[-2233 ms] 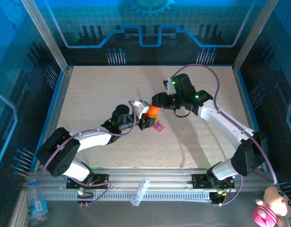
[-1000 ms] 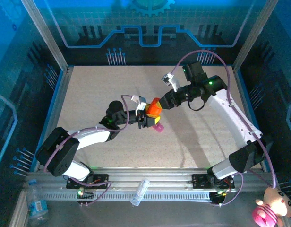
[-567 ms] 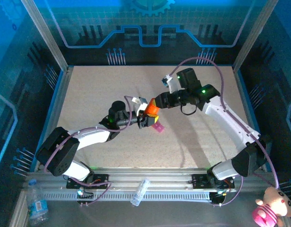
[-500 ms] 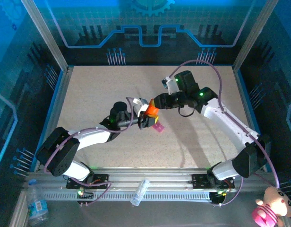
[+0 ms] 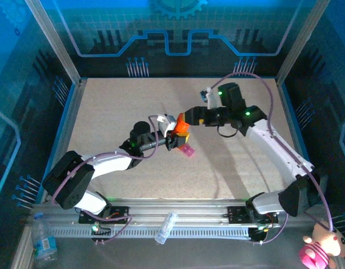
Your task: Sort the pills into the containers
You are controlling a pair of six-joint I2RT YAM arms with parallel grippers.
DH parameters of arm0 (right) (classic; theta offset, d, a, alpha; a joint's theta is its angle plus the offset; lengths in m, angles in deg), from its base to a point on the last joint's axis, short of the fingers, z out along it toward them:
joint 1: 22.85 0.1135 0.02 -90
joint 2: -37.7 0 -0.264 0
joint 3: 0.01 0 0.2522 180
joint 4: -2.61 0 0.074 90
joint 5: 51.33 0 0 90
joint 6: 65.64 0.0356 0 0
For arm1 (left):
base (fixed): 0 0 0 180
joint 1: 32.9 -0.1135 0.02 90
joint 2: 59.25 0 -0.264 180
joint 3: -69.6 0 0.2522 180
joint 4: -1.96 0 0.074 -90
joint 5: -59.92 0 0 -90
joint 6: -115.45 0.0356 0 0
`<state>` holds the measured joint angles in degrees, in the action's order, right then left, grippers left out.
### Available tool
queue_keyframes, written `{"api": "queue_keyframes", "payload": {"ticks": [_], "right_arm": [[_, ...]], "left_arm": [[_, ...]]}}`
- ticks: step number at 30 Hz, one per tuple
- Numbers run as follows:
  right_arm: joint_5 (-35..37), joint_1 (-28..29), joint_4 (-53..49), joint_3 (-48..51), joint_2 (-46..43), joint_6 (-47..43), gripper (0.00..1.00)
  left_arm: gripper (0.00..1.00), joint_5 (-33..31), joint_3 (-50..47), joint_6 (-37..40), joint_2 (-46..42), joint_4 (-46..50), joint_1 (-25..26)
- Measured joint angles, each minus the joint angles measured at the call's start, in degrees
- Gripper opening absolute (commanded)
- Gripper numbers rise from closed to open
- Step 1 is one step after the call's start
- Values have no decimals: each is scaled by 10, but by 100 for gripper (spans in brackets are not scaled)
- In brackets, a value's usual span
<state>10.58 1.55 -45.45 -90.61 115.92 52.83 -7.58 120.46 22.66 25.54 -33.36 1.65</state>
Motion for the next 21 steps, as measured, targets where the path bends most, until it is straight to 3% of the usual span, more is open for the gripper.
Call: {"api": "queue_keyframes", "payload": {"ticks": [9,16,21], "right_arm": [[-50,-23,-171,-181,28,-183,87],[-15,33,-263,-249,94,-249,87],[13,57,-296,-257,115,-269,80]], "left_arm": [[0,124,2,-63,-2,-61,-25],[0,171,11,-82,-2,-65,-25],[0,183,11,-93,-2,-66,-25]]}}
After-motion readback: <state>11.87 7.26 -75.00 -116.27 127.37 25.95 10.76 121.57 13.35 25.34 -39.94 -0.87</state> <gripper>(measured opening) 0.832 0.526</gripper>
